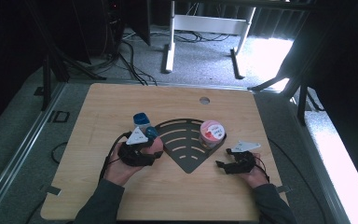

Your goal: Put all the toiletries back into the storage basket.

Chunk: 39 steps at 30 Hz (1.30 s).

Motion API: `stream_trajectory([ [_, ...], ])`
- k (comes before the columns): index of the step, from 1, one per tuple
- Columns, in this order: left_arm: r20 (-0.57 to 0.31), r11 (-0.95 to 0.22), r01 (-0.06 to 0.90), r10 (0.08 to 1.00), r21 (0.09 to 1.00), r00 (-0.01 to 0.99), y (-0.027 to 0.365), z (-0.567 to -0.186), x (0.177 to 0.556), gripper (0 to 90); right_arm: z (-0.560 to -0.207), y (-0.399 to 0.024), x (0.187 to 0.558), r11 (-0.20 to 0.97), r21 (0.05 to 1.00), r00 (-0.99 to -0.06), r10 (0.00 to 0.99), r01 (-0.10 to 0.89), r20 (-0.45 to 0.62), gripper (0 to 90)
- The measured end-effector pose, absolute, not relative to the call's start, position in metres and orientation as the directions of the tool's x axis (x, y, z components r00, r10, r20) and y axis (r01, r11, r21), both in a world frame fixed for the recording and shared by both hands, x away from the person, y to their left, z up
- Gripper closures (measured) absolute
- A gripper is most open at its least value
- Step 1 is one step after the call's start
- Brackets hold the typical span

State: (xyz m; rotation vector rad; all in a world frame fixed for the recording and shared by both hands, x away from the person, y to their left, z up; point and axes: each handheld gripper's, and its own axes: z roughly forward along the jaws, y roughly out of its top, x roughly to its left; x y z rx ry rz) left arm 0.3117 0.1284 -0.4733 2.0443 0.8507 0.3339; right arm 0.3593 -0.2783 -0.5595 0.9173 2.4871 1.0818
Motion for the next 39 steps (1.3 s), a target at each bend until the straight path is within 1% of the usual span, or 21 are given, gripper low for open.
stream_trajectory([
  [9,-0.061,-0.361,0.455,0.727,0.814,0.684,0.142,-0.47,0.309,37.9,-0.559,-0.278,0.359,0.52,0.732,-0.76,0.65,0.441,-0.003,24.9],
  [20,-0.047,-0.347,0.476,0.768,0.808,0.639,0.148,-0.472,0.321,34.1,-0.559,-0.278,0.359,0.52,0.731,-0.76,0.65,0.442,-0.002,24.9],
  [28,-0.038,-0.348,0.482,0.779,0.804,0.626,0.142,-0.473,0.331,31.5,-0.559,-0.278,0.359,0.52,0.731,-0.76,0.65,0.442,-0.003,24.9],
  [39,-0.04,-0.346,0.493,0.787,0.798,0.616,0.135,-0.476,0.342,31.8,-0.559,-0.278,0.359,0.518,0.731,-0.759,0.651,0.444,-0.001,24.9],
])
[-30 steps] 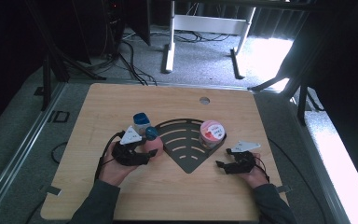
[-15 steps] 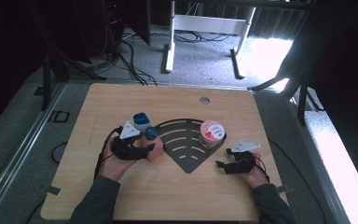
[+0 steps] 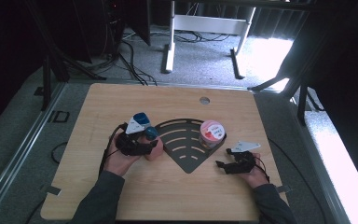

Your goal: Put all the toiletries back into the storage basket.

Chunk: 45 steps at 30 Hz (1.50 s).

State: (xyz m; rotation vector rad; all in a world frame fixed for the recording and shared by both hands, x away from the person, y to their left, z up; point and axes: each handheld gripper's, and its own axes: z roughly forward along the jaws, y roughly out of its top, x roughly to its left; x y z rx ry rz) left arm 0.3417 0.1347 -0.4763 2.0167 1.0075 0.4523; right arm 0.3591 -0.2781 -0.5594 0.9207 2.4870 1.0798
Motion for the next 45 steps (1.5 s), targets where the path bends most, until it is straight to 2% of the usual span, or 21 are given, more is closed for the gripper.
stream_trajectory([
  [22,-0.037,-0.351,0.491,0.783,0.797,0.621,0.121,-0.476,0.356,35.8,-0.559,-0.278,0.359,0.519,0.731,-0.759,0.651,0.444,0.0,24.9],
  [32,-0.054,-0.328,0.492,0.787,0.806,0.614,0.124,-0.473,0.357,48.3,-0.559,-0.278,0.359,0.519,0.73,-0.759,0.651,0.444,-0.001,24.8],
  [45,-0.045,-0.332,0.484,0.787,0.81,0.616,0.124,-0.471,0.357,51.8,-0.559,-0.278,0.359,0.52,0.73,-0.76,0.65,0.444,-0.001,24.9],
])
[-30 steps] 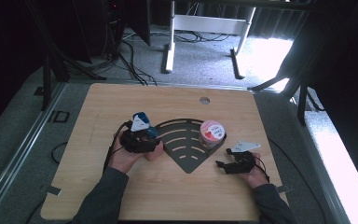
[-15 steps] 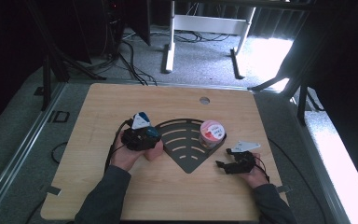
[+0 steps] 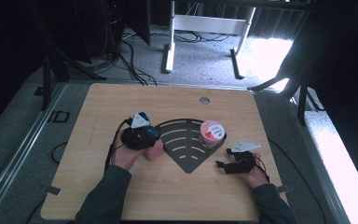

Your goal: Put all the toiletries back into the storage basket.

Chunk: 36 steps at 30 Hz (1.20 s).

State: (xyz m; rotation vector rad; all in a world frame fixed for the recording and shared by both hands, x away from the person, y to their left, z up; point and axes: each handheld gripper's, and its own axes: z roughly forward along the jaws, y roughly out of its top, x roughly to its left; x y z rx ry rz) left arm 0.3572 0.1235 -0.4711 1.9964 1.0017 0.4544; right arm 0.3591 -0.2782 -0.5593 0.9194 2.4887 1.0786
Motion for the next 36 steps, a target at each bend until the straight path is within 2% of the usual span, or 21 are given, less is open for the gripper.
stream_trajectory([
  [11,-0.014,-0.362,0.484,0.789,0.796,0.614,0.12,-0.468,0.354,52.4,-0.559,-0.278,0.359,0.518,0.73,-0.759,0.652,0.445,0.0,24.9],
  [36,-0.016,-0.381,0.488,0.775,0.785,0.632,0.113,-0.465,0.337,52.6,-0.559,-0.278,0.359,0.519,0.732,-0.76,0.65,0.442,-0.003,24.9],
])
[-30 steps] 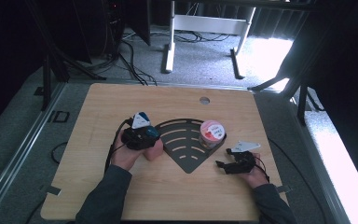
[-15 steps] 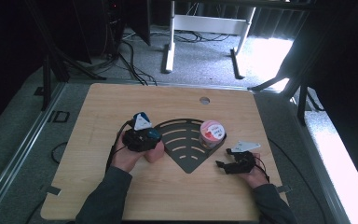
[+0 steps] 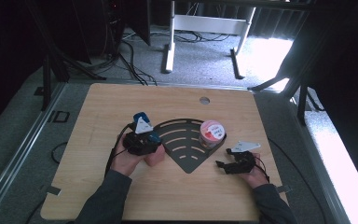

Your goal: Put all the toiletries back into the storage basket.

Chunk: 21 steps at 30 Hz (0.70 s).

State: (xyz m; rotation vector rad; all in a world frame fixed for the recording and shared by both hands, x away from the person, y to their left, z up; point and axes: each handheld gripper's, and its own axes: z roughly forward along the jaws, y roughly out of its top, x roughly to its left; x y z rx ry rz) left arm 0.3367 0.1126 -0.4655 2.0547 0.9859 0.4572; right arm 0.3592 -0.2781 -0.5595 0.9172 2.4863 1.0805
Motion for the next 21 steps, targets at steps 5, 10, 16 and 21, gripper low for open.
stream_trajectory([
  [5,-0.017,-0.394,0.483,0.762,0.782,0.648,0.111,-0.465,0.332,52.7,-0.559,-0.278,0.359,0.519,0.732,-0.76,0.65,0.442,-0.002,24.9],
  [10,-0.018,-0.4,0.473,0.749,0.785,0.663,0.108,-0.462,0.327,52.6,-0.559,-0.278,0.359,0.519,0.732,-0.76,0.65,0.442,-0.002,24.9],
  [16,-0.013,-0.411,0.459,0.734,0.788,0.679,0.105,-0.457,0.321,52.7,-0.559,-0.278,0.359,0.519,0.732,-0.76,0.65,0.442,-0.003,24.8],
  [21,-0.011,-0.421,0.448,0.719,0.789,0.695,0.102,-0.454,0.317,52.7,-0.559,-0.278,0.359,0.519,0.732,-0.76,0.65,0.442,-0.002,24.8],
])
